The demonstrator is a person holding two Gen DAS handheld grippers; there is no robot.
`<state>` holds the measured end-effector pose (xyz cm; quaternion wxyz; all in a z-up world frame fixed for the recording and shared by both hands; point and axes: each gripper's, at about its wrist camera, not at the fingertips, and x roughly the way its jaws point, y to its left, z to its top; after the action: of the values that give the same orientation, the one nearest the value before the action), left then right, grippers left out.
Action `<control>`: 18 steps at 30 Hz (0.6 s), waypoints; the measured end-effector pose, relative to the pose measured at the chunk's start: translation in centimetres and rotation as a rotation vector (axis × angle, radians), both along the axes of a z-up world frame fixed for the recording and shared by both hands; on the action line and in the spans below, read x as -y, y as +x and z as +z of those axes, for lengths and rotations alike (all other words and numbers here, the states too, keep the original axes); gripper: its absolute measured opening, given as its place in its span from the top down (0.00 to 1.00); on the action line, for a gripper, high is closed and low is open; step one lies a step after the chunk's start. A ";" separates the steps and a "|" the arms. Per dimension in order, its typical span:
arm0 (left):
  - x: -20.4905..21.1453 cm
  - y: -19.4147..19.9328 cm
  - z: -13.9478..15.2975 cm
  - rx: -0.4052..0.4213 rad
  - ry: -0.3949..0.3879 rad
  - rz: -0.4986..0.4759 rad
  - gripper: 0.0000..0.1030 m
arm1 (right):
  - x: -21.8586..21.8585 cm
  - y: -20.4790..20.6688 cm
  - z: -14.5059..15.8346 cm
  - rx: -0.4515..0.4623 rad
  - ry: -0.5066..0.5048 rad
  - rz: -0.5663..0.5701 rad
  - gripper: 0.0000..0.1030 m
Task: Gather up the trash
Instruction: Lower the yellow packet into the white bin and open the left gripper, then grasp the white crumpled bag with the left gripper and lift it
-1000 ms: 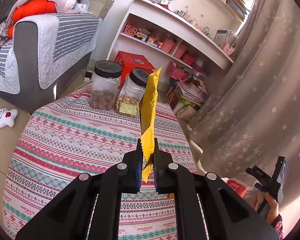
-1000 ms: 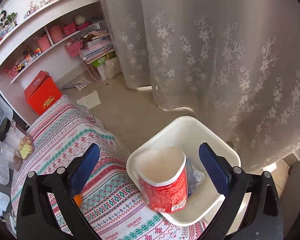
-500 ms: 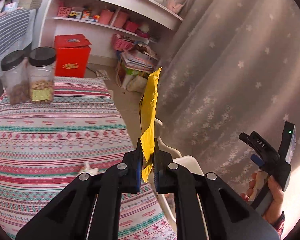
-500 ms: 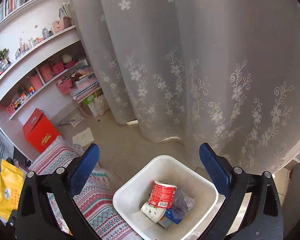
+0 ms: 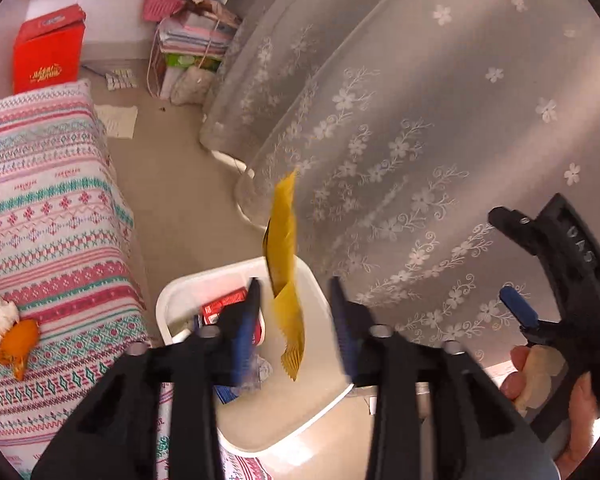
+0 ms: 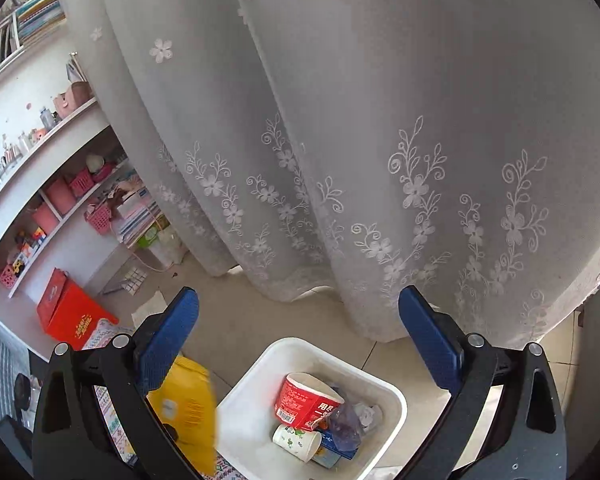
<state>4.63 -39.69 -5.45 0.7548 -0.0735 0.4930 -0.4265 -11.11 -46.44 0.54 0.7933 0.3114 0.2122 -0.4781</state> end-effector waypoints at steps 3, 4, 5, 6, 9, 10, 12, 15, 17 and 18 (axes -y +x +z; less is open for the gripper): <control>-1.1 0.0 -0.9 -0.004 0.025 0.043 0.27 | 0.3 0.0 -0.3 0.000 0.020 0.011 0.07; -1.6 0.2 -1.2 -0.004 0.050 0.056 0.26 | 0.4 0.0 -0.4 0.000 0.027 0.017 0.07; -2.3 0.6 -1.3 0.002 0.079 0.076 0.26 | 0.4 0.1 -0.5 0.004 0.036 0.025 0.07; -3.2 1.0 -1.5 0.016 0.114 0.097 0.23 | 0.4 0.2 -0.5 0.007 0.046 0.034 0.07; -6.0 2.9 -2.0 0.101 0.256 0.140 0.22 | 0.1 0.9 -0.8 0.005 0.067 0.076 0.07; -6.9 3.9 -2.4 0.127 0.319 0.150 0.22 | -0.1 1.2 -0.8 0.002 0.072 0.093 0.07; -8.9 5.8 -3.7 0.122 0.442 0.143 0.22 | -0.4 1.9 -1.0 0.001 0.085 0.126 0.07; -12.1 8.4 -6.1 0.069 0.595 0.156 0.22 | -1.1 2.9 -1.2 -0.015 0.091 0.169 0.07; -14.0 9.6 -7.7 0.025 0.622 0.155 0.23 | -1.6 3.6 -1.2 -0.026 0.091 0.196 0.07; -14.7 10.0 -8.4 0.008 0.629 0.159 0.24 | -1.9 3.9 -1.2 -0.031 0.092 0.210 0.07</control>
<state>14.62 -24.99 -13.82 0.7733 0.1267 0.5904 -0.1935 -7.25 -44.58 -0.69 0.8206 0.3160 0.2775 -0.3870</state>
